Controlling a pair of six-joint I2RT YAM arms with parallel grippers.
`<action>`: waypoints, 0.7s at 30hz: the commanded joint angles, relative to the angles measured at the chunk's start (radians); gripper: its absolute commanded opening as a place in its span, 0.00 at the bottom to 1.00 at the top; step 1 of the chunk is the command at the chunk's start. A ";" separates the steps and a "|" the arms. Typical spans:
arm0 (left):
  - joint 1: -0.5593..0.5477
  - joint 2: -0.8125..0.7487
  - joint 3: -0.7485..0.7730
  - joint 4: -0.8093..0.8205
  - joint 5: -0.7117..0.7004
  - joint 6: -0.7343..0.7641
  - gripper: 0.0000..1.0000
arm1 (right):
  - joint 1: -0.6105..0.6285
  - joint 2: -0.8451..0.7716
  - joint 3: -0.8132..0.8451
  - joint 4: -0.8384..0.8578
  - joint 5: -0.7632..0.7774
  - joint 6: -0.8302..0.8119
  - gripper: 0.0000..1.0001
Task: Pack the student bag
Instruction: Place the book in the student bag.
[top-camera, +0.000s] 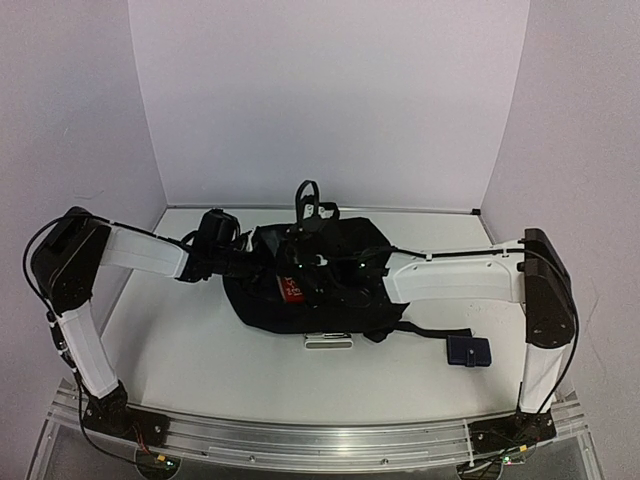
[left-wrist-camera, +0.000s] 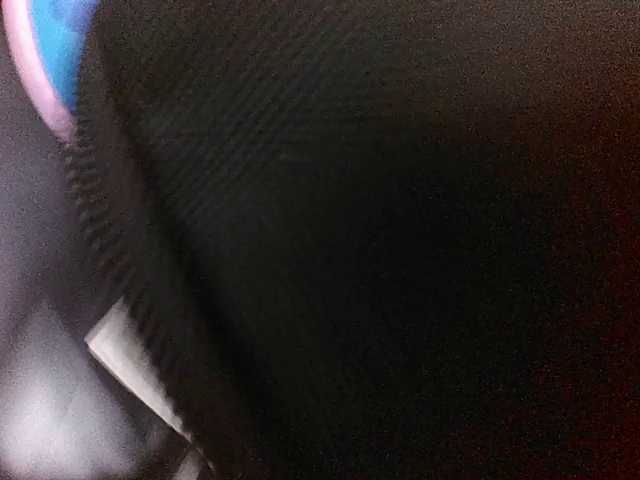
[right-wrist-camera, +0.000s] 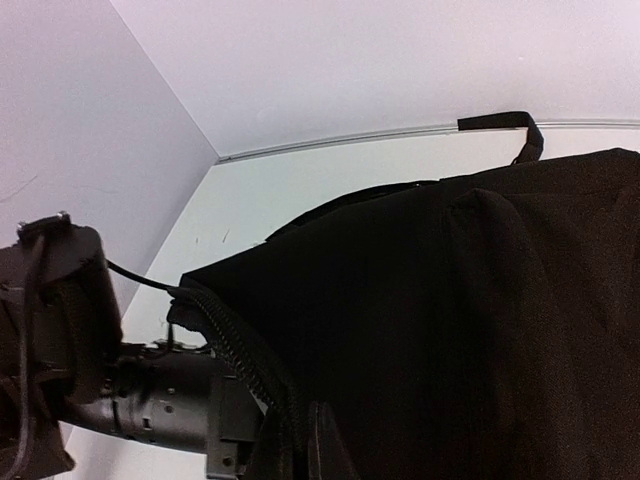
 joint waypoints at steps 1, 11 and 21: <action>0.007 -0.241 0.002 -0.210 -0.148 0.184 0.65 | 0.005 -0.092 -0.026 0.045 0.041 -0.025 0.00; 0.208 -0.657 -0.149 -0.483 -0.311 0.244 0.88 | 0.016 -0.100 -0.051 0.046 -0.114 -0.106 0.20; 0.201 -0.748 -0.101 -0.540 -0.178 0.419 0.87 | 0.025 -0.203 -0.130 -0.031 -0.121 -0.089 0.71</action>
